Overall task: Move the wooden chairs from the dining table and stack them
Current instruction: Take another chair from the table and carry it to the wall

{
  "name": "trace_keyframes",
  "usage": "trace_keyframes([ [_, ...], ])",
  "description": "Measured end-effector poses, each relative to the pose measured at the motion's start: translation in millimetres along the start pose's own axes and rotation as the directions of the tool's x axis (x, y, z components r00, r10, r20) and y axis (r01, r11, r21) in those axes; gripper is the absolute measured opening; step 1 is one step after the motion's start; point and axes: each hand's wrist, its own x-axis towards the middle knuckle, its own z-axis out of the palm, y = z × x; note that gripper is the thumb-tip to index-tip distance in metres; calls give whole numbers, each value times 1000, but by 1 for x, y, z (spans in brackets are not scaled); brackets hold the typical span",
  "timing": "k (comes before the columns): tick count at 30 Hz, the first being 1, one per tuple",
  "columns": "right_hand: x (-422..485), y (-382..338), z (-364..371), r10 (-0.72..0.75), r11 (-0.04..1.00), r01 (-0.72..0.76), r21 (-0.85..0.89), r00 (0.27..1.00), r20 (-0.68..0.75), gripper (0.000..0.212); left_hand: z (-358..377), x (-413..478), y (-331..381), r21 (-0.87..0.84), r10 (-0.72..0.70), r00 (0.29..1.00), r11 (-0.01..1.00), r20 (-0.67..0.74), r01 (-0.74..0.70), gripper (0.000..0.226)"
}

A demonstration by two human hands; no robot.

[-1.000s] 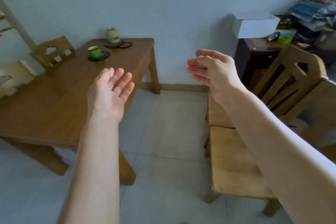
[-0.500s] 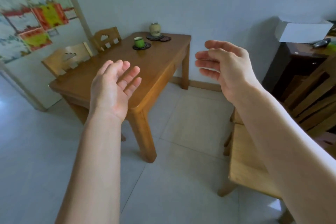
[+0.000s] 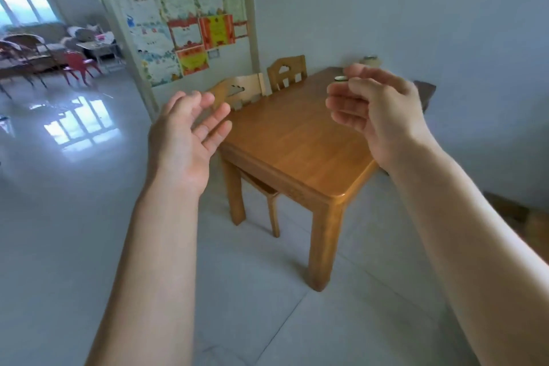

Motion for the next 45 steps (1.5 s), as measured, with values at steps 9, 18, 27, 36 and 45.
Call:
trace_keyframes([
  [9,58,66,154,23,999,-24,27,999,36,18,-101,123,69,19,-34,999,999,-29,34,17],
  [18,135,115,255,63,998,-65,15,994,86,18,-156,228,84,-77,-126,991,990,-51,122,4],
  [27,268,173,332,52,997,-57,46,994,99,18,-176,390,72,-97,-115,992,989,-54,110,5],
  [36,435,224,419,100,993,-105,44,988,116,18,-166,593,59,-32,-139,987,990,-86,137,14],
  [45,552,280,484,143,989,-137,-61,983,116,9,-167,742,32,1,-153,985,988,-77,153,15],
])
